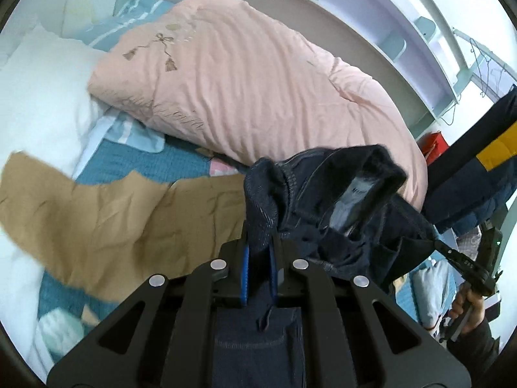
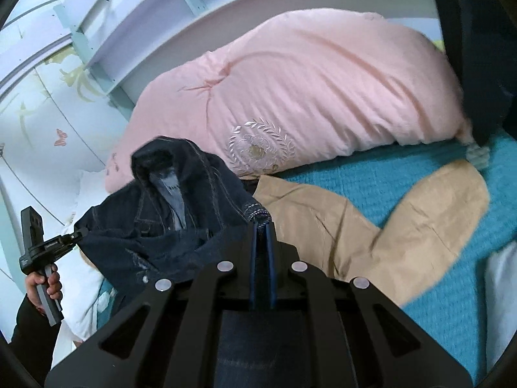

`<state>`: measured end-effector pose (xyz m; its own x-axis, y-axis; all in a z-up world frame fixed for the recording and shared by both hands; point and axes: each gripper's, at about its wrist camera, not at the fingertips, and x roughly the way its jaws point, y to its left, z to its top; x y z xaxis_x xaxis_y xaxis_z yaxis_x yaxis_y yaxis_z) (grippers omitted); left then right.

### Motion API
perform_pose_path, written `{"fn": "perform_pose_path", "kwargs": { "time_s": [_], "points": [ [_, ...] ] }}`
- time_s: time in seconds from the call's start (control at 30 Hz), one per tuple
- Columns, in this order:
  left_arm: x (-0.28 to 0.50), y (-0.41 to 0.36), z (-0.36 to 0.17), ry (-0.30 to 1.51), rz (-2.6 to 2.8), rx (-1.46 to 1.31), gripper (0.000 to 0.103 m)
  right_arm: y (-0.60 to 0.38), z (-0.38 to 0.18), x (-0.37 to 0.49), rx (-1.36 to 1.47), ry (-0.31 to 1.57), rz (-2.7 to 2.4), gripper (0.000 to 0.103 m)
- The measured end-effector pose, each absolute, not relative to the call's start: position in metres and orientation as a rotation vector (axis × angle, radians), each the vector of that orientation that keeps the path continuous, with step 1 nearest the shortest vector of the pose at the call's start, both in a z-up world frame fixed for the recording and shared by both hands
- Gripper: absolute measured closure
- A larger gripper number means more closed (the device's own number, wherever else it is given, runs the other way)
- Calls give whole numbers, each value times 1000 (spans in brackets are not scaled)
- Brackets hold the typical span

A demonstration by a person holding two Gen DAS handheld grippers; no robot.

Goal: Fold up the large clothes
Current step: 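Fold the held denim shirt over toward the hem with both tools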

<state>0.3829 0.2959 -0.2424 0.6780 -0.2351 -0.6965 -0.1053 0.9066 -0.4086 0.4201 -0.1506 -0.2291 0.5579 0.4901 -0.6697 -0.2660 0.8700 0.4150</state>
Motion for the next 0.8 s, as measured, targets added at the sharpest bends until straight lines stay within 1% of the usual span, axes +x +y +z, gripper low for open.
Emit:
{"fn": "perform_pose_path", "kwargs": {
  "time_s": [0.3,0.37,0.5,0.7,0.73,0.8],
  "points": [
    [290,289,-239,840,-59,-441,95,-174,-211,326,264,873,448,100],
    [271,289,-242,852,-58,-444,95,-181,-210,304,257,878,442,103],
    [235,287,-253,875,-53,-444,94,-201,-210,267,273,880,413,103],
    [187,285,-295,931,-24,-507,93,-211,-258,226,290,1010,375,103],
    [180,287,-307,956,-17,-535,92,-212,-267,225,307,1034,364,99],
    [175,290,-320,976,10,-542,93,-216,-288,222,375,1095,347,99]
  ]
}}
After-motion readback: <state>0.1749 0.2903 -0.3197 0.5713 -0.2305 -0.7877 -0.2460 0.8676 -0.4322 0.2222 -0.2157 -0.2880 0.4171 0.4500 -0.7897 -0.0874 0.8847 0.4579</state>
